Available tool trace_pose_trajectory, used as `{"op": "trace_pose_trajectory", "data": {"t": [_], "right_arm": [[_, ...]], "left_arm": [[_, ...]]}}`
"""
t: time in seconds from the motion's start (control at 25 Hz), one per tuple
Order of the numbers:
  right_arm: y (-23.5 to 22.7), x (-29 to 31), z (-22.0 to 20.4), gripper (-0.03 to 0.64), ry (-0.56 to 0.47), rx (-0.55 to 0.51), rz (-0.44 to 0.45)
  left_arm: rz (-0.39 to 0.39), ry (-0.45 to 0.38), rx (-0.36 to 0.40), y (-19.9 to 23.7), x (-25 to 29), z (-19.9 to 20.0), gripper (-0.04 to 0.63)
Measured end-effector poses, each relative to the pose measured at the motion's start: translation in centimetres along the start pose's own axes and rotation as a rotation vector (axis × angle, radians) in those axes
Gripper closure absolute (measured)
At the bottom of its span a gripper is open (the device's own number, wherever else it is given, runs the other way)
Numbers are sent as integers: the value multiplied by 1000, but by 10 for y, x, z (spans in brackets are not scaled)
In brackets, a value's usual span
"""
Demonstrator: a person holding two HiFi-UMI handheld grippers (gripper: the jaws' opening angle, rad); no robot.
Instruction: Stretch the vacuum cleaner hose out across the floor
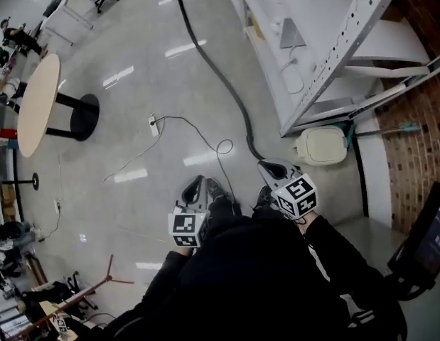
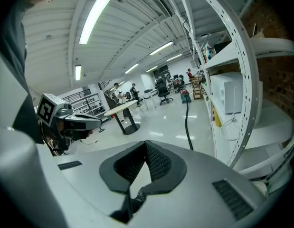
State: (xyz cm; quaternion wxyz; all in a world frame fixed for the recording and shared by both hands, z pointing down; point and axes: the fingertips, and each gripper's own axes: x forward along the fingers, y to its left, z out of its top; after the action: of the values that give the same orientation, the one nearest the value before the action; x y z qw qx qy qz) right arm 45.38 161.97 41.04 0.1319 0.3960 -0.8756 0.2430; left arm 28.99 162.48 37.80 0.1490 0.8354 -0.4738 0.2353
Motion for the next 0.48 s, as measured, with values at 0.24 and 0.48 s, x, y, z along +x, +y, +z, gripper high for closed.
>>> {"op": "trace_pose_trajectory", "data": {"t": [0.24, 0.48], "right_arm": [[0, -9, -16, 604, 31, -3, 7], [10, 0, -25, 604, 55, 10, -25]], "left_arm": [[38, 12, -14, 1, -17, -8, 568], [19, 4, -26, 14, -25, -18, 568]]}}
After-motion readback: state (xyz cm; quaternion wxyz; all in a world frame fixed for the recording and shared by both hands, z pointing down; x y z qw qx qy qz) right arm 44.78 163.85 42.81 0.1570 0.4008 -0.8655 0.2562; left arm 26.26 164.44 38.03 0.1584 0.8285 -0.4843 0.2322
